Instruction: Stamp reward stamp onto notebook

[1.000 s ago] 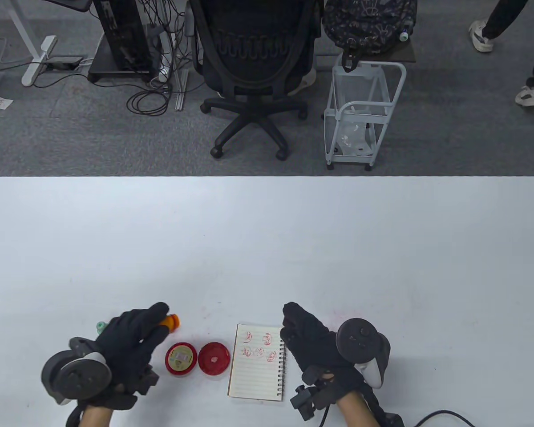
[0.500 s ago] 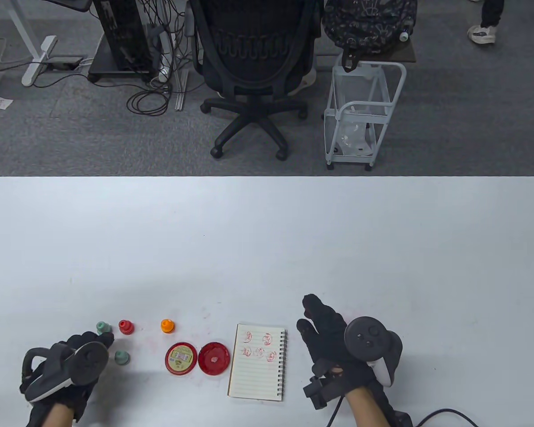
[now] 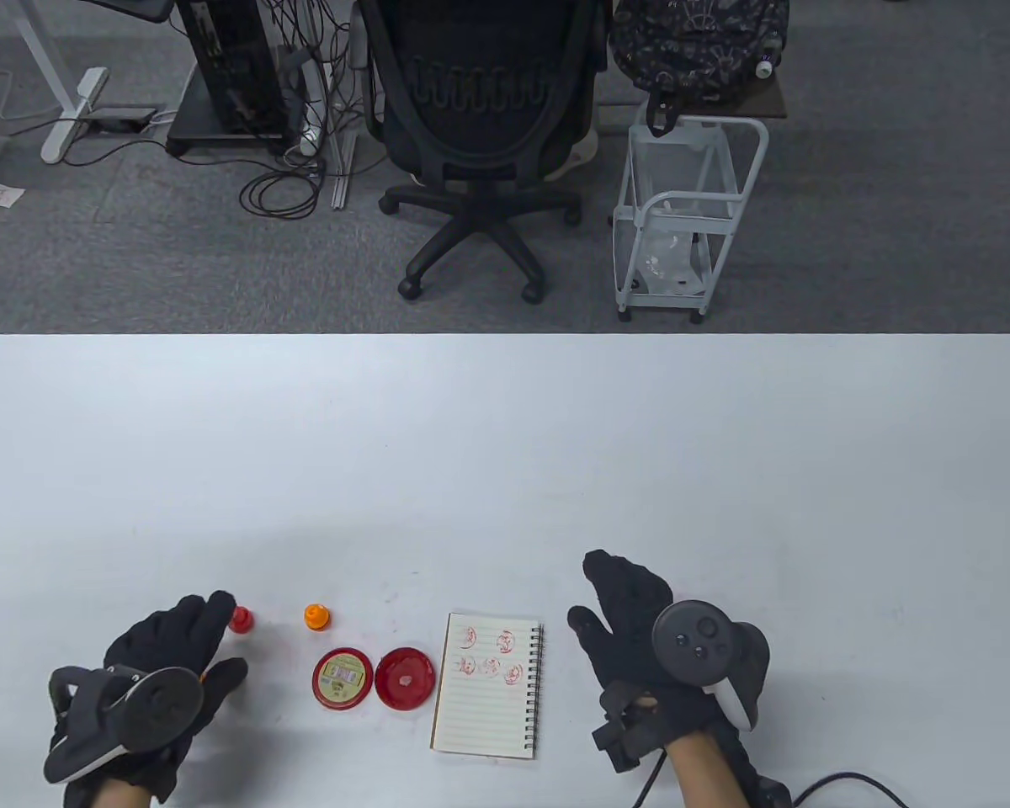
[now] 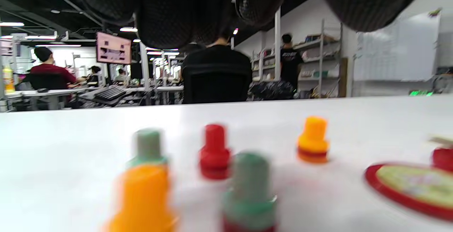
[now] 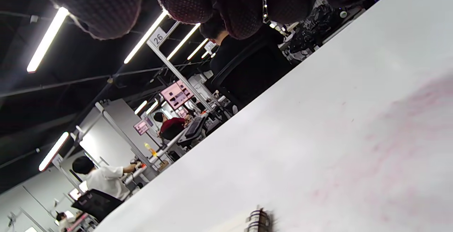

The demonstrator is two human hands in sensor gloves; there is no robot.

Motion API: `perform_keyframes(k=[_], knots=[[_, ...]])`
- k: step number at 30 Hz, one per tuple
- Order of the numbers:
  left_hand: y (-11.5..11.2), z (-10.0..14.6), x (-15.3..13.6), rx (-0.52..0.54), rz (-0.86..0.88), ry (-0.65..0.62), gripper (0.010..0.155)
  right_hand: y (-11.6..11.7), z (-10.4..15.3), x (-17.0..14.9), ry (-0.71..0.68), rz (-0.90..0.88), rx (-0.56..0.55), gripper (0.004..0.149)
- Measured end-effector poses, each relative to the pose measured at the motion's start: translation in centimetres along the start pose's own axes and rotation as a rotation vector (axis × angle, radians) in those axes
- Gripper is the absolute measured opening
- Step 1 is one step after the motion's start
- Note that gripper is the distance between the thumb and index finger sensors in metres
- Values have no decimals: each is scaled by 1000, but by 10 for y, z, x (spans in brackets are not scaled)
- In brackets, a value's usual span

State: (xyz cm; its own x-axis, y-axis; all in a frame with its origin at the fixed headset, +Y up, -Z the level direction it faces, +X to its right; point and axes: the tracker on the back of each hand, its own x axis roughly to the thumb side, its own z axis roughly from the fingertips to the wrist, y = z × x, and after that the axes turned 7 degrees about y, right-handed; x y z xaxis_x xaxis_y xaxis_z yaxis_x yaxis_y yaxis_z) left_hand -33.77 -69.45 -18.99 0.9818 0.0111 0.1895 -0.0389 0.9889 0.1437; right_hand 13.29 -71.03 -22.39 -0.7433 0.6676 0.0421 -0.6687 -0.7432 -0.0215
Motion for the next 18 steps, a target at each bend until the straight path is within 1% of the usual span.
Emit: perform_keyframes(k=[2,5,7,9,11,12,13,14,15,18], knots=[[2,-3,14,0,46,-16,78,-5,1,2,-2,45,4,70],[2,-10,31,-7,39,-45,81,-10,-1,2,13,142,50,73],[-3,-18,40,-11,15,-59,83,-16,-4,1,17,266,57,74],[-16,-22,47,-32,9,-70,85,-17,-8,-3,40,397,65,77],[-26,-25,49,-40,1,-95,87,-12,-9,-11,64,446,76,78],[-29,-27,50,-78,-5,-98,88,-7,-11,-16,64,439,75,78],[-30,-28,50,-107,-14,-87,89,-3,-14,-19,73,441,100,78],[-32,-28,49,-117,-32,-77,89,-2,-15,-23,114,488,159,78],[-33,-28,48,-119,-33,-75,89,-2,-14,-25,133,513,149,79],[-41,-27,44,-188,-24,-49,90,0,-12,-27,133,532,139,79]])
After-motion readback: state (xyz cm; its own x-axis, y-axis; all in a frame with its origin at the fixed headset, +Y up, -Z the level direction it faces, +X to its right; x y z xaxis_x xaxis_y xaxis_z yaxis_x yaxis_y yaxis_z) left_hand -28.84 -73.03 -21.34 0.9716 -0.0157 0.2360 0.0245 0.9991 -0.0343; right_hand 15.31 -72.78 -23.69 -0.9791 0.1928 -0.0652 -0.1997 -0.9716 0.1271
